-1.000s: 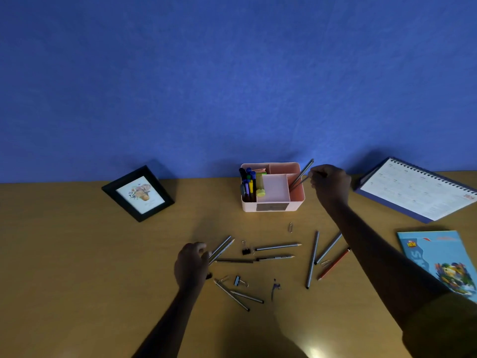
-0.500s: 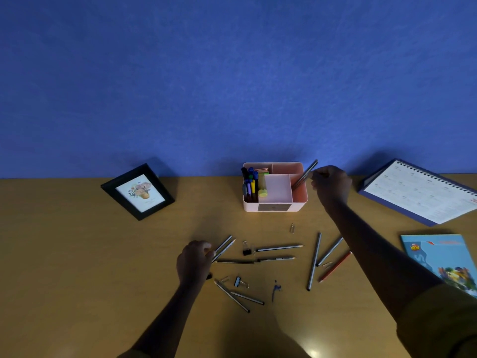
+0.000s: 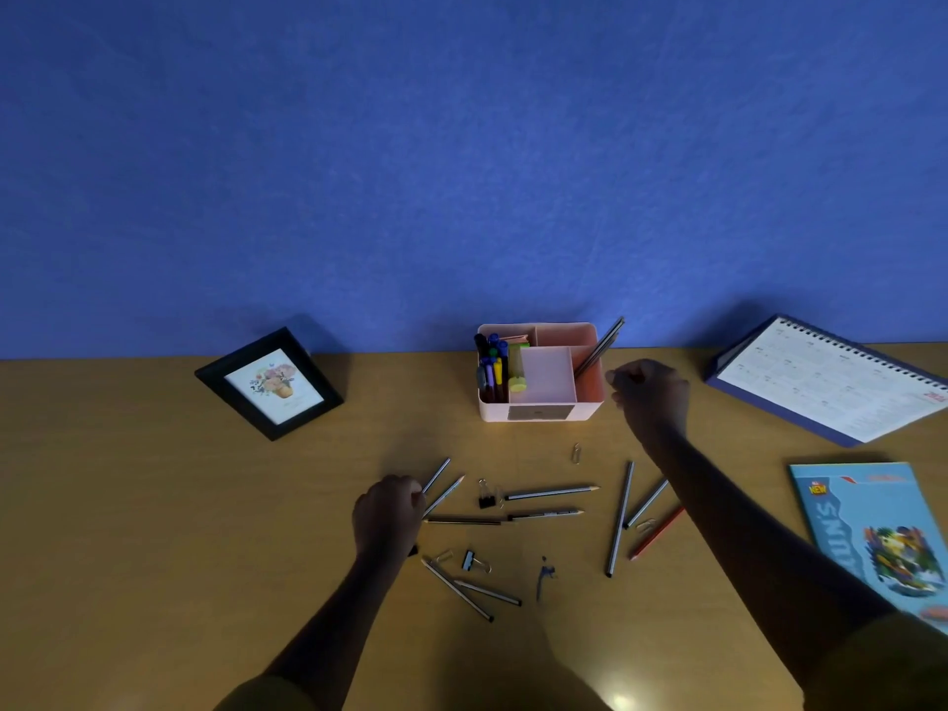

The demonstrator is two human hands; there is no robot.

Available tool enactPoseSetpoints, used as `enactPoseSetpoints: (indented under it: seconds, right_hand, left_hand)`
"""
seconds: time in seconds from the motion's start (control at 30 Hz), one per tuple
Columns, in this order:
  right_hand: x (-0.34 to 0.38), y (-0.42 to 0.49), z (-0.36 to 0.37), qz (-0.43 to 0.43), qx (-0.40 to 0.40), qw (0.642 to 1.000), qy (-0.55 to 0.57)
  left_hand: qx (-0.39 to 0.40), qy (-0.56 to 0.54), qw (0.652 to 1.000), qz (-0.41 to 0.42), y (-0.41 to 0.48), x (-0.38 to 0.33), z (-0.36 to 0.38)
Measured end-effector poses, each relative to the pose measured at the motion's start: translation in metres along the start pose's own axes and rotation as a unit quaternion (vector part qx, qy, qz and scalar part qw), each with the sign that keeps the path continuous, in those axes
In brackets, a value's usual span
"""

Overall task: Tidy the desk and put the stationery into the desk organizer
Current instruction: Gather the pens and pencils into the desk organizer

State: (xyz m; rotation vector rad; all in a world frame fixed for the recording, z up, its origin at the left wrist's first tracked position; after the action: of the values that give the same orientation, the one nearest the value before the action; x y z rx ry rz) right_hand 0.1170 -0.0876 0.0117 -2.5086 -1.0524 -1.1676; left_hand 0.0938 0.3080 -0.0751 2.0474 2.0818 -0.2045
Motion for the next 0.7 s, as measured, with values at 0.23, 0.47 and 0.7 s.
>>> enactPoseSetpoints:
  seconds: [0.23,0.47,0.7]
  right_hand:
    - [0.007,-0.053,-0.013,-0.034,0.045,0.998,0.016]
    - [0.016,-0.113,-0.006,0.009,0.182,0.977,0.112]
    - [0.037,-0.132,-0.008,0.062,0.217,0.958,0.175]
  left_hand:
    - [0.014,-0.013,1.0,-0.013,0.003,-0.005,0.0]
    - [0.011,-0.141,0.988,0.056,-0.003,-0.034,-0.012]
    - [-0.001,-0.267,0.954,0.137,-0.016,-0.095,-0.041]
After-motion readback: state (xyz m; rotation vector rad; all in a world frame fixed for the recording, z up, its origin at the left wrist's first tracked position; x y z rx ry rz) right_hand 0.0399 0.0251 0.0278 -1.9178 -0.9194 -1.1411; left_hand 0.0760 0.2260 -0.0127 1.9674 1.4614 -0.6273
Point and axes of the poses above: each hand's wrist, its own y-axis towards the middle knuckle, its own z-axis out of the palm, x = y × z, the point moved 4 cm from there along y, towards the middle knuckle, and after that the axes turned 15 degrees about -x, right-handed, at the moved point
